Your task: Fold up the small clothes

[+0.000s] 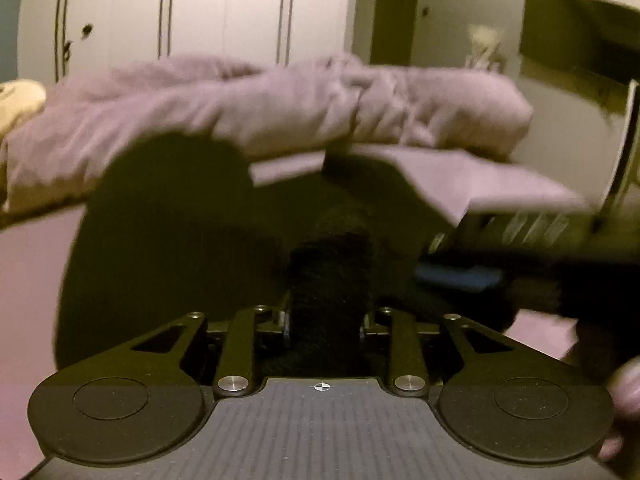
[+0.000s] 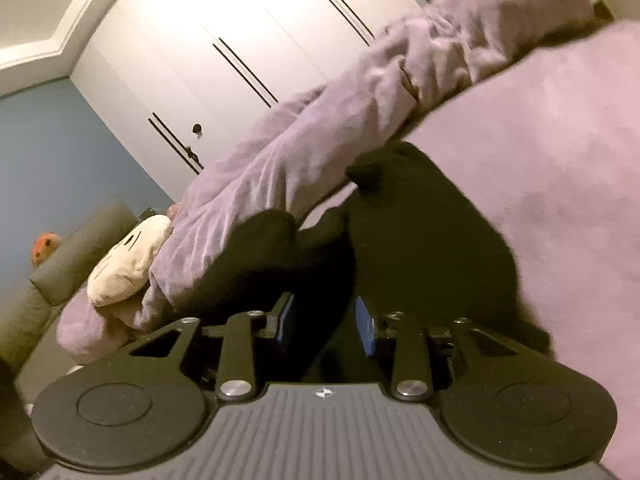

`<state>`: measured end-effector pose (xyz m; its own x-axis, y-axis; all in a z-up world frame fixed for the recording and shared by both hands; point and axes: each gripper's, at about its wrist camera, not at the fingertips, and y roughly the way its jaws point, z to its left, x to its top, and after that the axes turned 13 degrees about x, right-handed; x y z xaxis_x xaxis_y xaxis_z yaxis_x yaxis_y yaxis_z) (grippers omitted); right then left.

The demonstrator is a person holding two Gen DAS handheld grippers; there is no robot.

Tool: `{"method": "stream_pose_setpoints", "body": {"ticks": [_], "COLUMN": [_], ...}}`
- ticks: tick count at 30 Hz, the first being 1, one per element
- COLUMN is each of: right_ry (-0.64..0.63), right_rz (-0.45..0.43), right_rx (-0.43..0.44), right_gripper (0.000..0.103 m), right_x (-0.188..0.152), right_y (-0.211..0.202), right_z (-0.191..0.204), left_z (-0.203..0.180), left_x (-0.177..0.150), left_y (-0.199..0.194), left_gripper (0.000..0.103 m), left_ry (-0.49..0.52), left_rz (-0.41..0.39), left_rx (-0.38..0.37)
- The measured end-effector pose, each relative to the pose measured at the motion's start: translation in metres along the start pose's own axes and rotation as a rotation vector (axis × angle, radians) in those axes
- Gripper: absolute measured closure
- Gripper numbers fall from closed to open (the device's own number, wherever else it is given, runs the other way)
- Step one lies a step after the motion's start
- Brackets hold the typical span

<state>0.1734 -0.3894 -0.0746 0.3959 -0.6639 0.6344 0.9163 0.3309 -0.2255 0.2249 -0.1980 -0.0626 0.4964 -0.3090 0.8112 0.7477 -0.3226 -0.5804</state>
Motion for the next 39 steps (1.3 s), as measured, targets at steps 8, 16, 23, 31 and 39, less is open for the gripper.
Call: {"method": "stream_pose_setpoints", "body": {"ticks": [8,16,23,31,39], "right_ry": [0.06,-0.084,0.058,-0.128,-0.212], "right_rz": [0.043,0.017,0.378,0.294,0.225], "right_rx": [0.051,0.103,0.026,0.016,-0.127], "right_gripper": [0.049,0.047,0.047,0.087,0.088], "right_x": [0.011,0.026,0.012,0.017,0.014], "right_y": [0.004,0.011,0.119,0.105,0.054], "right_z": [0.002,0.057,0.032,0.067,0.048], "left_z": [0.035,0.113,0.144,0.165,0.154], "left_x": [-0.003,-0.047,-0.052,-0.033,0.015], "left_y": [-0.055,-0.092,-0.088,-0.075,-0.047], "left_gripper": [0.014,0.013,0.013,0.015,0.013], "left_ry": [-0.047,-0.353,-0.342,-0.42,-0.35], "left_rz": [-0.002,0.17,0.25,0.257,0.15], "left_rx": [-0.041,0.095,0.236,0.251,0.271]}}
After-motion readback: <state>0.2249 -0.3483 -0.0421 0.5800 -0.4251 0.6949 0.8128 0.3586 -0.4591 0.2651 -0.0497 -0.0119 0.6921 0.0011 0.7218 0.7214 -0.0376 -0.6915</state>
